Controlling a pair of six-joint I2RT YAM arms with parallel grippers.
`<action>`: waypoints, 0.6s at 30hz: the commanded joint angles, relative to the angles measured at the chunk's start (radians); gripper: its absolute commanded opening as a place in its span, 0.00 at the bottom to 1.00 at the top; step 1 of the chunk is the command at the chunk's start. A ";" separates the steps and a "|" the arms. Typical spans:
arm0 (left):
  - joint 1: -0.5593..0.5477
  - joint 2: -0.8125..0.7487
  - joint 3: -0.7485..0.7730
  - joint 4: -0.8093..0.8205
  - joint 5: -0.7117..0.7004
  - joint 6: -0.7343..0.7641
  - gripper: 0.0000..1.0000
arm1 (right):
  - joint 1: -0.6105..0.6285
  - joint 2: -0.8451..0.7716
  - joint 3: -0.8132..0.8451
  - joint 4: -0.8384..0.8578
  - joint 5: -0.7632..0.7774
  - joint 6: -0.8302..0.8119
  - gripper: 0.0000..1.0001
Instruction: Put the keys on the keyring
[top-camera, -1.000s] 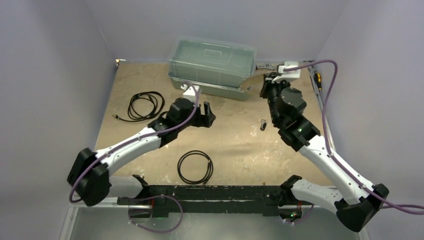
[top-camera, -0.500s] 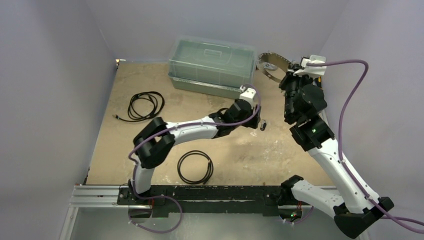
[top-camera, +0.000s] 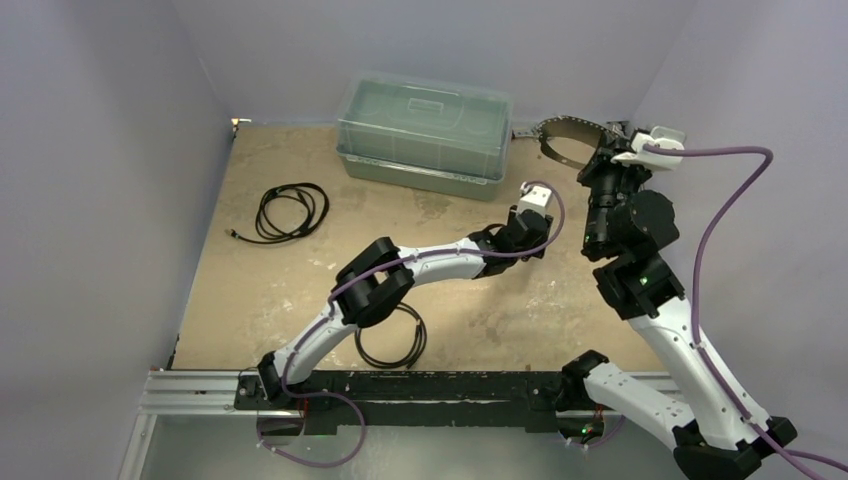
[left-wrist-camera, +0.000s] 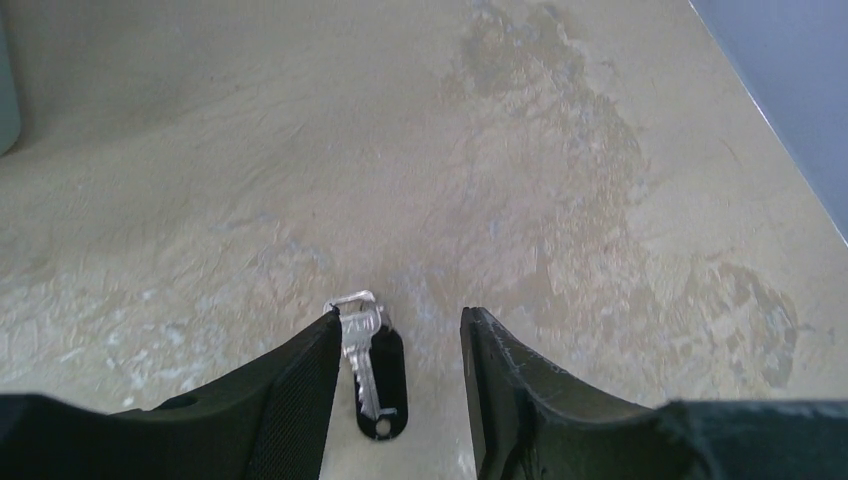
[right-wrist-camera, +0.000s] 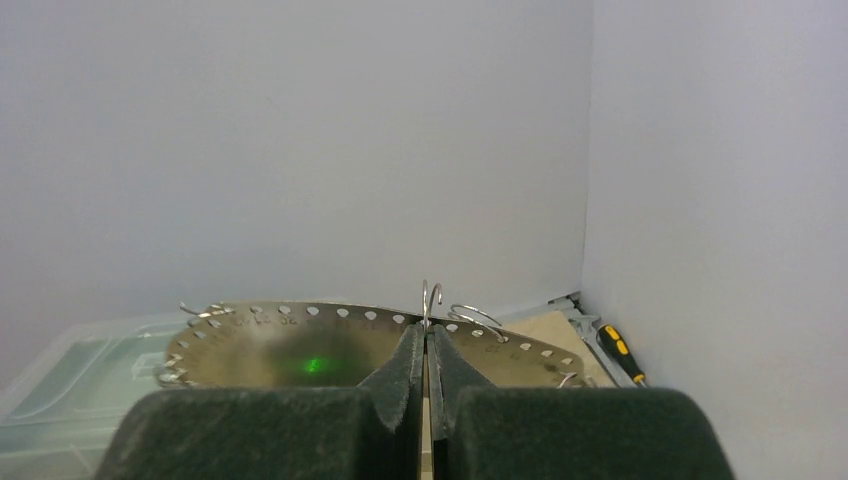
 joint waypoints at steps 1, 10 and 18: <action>-0.004 0.089 0.169 -0.038 -0.058 0.022 0.46 | -0.005 -0.036 -0.017 0.068 -0.021 -0.002 0.00; -0.009 0.186 0.261 -0.105 -0.081 0.029 0.39 | -0.005 -0.056 -0.041 0.080 -0.047 -0.008 0.00; -0.022 0.195 0.243 -0.109 -0.105 0.030 0.32 | -0.005 -0.055 -0.058 0.096 -0.066 -0.006 0.00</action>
